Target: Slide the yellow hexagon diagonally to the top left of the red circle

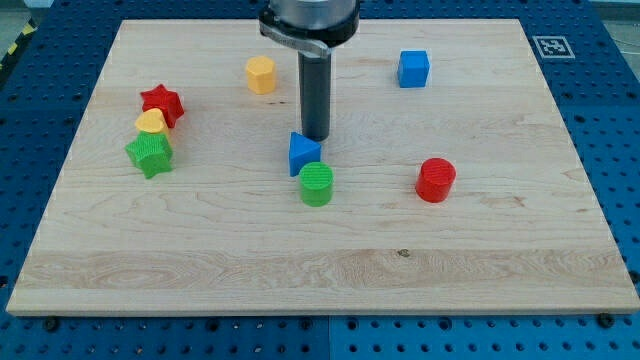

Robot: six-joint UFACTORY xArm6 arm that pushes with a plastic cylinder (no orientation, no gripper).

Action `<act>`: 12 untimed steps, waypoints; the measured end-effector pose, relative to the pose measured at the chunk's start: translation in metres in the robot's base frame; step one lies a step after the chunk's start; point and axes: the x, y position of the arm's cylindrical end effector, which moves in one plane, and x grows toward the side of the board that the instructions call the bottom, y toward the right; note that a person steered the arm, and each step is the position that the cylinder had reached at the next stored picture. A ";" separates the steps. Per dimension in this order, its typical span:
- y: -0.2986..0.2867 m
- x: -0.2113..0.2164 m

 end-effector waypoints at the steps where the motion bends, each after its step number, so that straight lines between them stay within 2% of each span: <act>1: -0.025 -0.001; 2: -0.030 -0.001; 3: -0.030 0.016; 5: -0.030 0.014; 8: -0.030 -0.005; 12: -0.039 -0.055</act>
